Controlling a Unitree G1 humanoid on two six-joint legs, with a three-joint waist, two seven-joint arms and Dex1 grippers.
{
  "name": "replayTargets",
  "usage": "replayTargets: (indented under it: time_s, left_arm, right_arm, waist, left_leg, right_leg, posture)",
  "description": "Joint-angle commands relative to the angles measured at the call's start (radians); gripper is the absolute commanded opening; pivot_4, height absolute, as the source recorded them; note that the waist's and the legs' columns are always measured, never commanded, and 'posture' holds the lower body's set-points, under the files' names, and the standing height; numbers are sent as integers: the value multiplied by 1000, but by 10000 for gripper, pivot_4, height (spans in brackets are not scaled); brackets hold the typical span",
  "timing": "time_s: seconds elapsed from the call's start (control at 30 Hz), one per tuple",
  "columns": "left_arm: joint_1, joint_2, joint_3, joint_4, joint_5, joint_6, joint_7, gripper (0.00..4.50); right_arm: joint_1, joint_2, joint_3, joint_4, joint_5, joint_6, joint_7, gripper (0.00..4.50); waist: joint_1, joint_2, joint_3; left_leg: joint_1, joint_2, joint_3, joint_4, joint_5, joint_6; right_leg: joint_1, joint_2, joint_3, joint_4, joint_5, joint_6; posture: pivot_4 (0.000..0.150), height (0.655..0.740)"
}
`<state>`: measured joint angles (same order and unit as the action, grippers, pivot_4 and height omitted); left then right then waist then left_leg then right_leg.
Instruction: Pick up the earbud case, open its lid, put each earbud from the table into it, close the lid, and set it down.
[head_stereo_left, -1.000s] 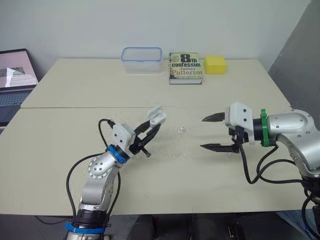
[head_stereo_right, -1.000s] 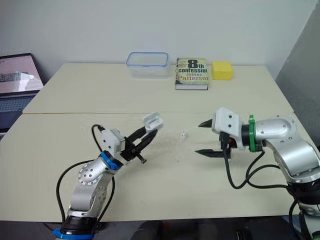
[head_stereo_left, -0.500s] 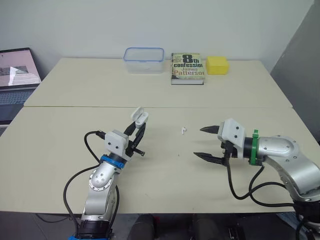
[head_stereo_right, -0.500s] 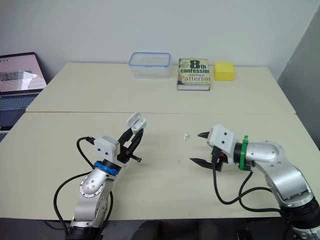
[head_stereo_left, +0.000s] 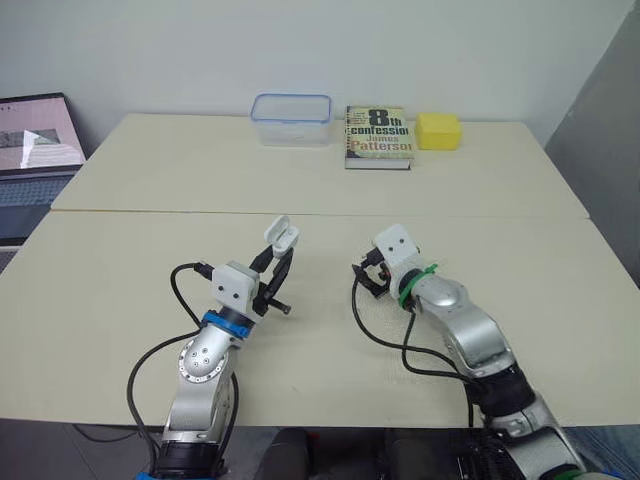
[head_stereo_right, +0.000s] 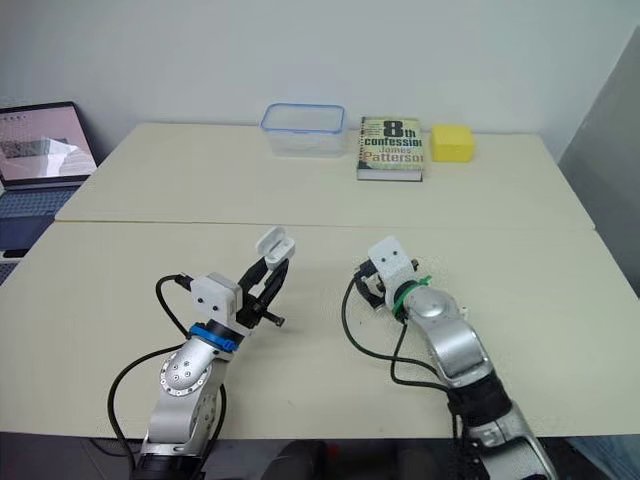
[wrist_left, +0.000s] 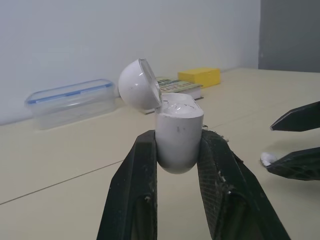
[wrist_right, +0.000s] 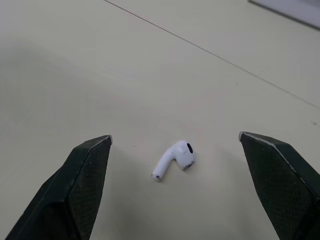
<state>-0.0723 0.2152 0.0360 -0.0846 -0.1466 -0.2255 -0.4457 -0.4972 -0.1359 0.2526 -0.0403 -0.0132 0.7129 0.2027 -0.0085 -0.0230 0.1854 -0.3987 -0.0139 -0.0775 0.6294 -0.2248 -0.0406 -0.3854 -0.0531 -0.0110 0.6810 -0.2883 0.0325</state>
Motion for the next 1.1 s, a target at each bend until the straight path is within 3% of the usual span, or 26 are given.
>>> replayTargets:
  time_s: [0.03,0.33,0.47,0.73,0.83,0.9,1.0,1.1]
  left_arm:
    - [-6,6,-2,-21,-6,-23,1,7393]
    - [-10,12,-2,-7,-5,-28,-2,7393]
    - [-10,13,-6,-2,-4,-29,-6,7393]
    - [-5,13,-8,-6,-3,-27,-7,7393]
    - [2,15,-6,-13,-6,-24,-8,7393]
    - [7,17,-7,-21,-14,-19,-15,7393]
    - [12,24,-11,-41,-41,-1,-35,7393]
    - [18,26,-15,-56,-49,7,-38,7393]
  right_arm:
    - [-29,53,-30,64,-15,-57,-60,42630]
    - [-5,126,-82,139,-8,-52,-120,42630]
    - [-3,129,-88,152,-8,-51,-120,34297]
    - [8,130,-114,105,8,-14,-114,6660]
    - [25,110,-102,-31,43,58,-52,5003]
    - [40,30,-56,-150,92,83,83,5003]
    - [98,-277,1,-357,196,46,438,5003]
    - [149,-501,-17,-432,262,-32,649,5002]
  waist:
    - [-1,0,0]
    - [-9,1,-1]
    - [-9,1,-1]
    - [-8,1,-1]
    - [-7,1,-1]
    - [-10,1,-1]
    - [-13,3,0]
    - [-14,2,0]
  left_leg:
    - [0,0,0,0,0,0]
    - [0,0,0,0,0,0]
    - [0,0,0,0,0,0]
    - [0,0,0,0,0,0]
    - [0,0,0,0,0,0]
    - [0,0,0,0,0,0]
    - [-2,-1,-1,0,0,0]
    - [-2,-3,-1,0,0,1]
  right_leg:
    - [0,0,0,0,0,0]
    - [0,0,0,1,0,0]
    - [0,0,0,0,0,0]
    - [1,0,0,0,0,0]
    - [0,0,-1,0,0,0]
    - [0,0,0,0,0,0]
    - [0,0,-1,-2,0,0]
    - [1,-1,-1,-3,0,0]
  posture:
    - [1500,7387]
    - [1500,7387]
    - [1500,7387]
    - [1500,7387]
    - [1500,7387]
    - [1500,7387]
    - [1500,7387]
    - [1500,7387]
